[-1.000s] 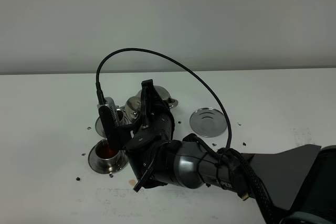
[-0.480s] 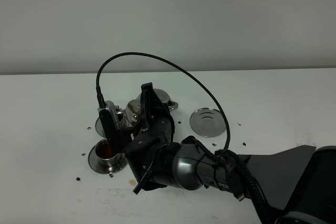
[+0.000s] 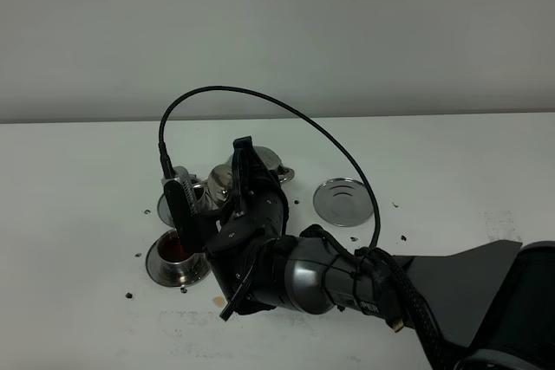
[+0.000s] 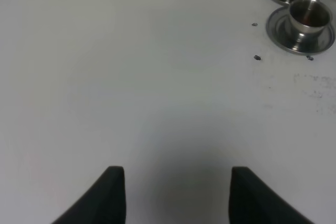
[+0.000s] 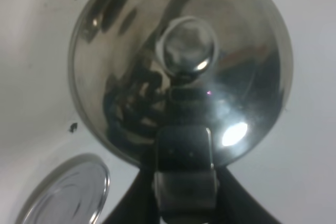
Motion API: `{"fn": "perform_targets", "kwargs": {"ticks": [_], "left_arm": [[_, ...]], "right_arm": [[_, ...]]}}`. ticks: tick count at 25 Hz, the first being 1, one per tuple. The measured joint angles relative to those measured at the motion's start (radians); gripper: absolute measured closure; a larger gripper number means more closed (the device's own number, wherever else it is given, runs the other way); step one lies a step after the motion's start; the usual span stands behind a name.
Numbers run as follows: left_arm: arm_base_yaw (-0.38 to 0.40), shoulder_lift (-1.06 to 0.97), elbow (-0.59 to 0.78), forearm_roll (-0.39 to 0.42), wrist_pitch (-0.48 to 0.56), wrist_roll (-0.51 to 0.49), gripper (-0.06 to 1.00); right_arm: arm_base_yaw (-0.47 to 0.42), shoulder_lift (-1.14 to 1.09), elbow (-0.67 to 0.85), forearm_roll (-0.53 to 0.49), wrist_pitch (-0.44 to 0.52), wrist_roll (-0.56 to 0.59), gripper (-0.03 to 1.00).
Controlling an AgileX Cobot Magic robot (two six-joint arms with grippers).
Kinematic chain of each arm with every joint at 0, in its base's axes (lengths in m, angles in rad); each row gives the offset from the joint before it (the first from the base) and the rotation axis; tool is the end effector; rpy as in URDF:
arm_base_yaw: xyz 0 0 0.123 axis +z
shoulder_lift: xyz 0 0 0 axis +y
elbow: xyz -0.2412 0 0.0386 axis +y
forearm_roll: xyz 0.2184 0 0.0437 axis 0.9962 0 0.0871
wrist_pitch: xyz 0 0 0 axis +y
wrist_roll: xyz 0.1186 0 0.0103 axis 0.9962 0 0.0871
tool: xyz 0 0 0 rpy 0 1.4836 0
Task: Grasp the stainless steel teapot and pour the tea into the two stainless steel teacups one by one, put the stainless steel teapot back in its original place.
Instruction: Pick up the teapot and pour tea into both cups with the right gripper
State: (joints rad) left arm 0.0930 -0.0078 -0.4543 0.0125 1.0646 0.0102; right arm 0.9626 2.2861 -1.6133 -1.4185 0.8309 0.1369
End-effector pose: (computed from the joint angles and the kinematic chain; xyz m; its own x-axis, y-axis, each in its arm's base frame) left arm 0.0378 0.0048 0.2375 -0.4922 -0.0296 -0.8700 -0.0943 0.9953 0.0195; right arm 0.3255 0.3154 0.1224 0.1018 -0.9729 0.2075 -0.4548 -0.2310 -0.8601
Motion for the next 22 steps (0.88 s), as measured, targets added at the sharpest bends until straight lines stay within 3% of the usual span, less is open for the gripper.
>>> {"fn": "perform_targets", "kwargs": {"ticks": [22], "left_arm": [[0.0,0.0,0.0,0.0,0.0,0.0,0.48]], "right_arm": [[0.0,0.0,0.0,-0.019,0.005,0.0,0.77]]}}
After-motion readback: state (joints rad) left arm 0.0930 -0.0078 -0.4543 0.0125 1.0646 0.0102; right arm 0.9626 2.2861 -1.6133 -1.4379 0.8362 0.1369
